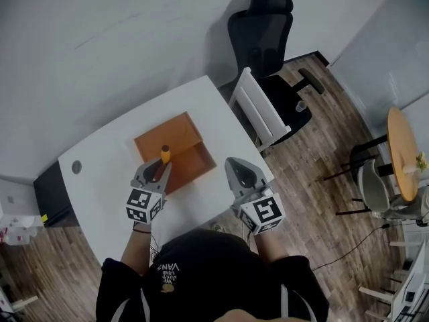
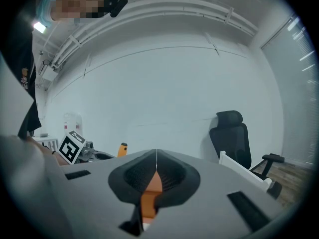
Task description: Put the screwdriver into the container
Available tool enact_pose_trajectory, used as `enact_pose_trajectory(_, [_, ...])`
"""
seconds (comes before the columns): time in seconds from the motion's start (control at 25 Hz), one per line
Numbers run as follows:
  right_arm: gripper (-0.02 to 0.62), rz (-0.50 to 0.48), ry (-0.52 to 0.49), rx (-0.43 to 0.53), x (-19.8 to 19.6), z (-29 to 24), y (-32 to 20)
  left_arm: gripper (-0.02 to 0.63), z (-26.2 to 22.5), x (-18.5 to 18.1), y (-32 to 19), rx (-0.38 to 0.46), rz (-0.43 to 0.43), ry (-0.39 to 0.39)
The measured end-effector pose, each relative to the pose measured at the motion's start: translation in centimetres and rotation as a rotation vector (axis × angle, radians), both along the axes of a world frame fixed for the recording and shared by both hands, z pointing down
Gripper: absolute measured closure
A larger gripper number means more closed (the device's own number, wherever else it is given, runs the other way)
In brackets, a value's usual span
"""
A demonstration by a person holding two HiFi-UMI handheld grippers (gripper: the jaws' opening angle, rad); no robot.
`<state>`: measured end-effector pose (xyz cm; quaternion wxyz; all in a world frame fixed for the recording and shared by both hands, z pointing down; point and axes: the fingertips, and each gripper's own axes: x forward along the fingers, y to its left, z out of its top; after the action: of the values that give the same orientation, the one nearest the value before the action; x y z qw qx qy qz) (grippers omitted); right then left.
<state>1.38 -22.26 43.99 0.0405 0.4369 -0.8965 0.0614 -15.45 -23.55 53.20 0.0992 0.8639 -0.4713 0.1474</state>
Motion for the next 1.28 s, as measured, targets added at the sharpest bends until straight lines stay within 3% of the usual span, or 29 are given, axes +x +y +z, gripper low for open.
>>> enact_pose_trajectory(0.4, [0.583, -0.002, -0.004, -0.014, 0.1, 0.5, -0.1, 0.534, 2.9, 0.7, -0.6, -0.045, 0.003, -0.030])
enact_pose_trajectory(1.28, [0.583, 0.007, 0.004, -0.037, 0.5, 1.3, 0.2, 0.534, 9.6, 2.3, -0.5, -0.173, 0.093, -0.157])
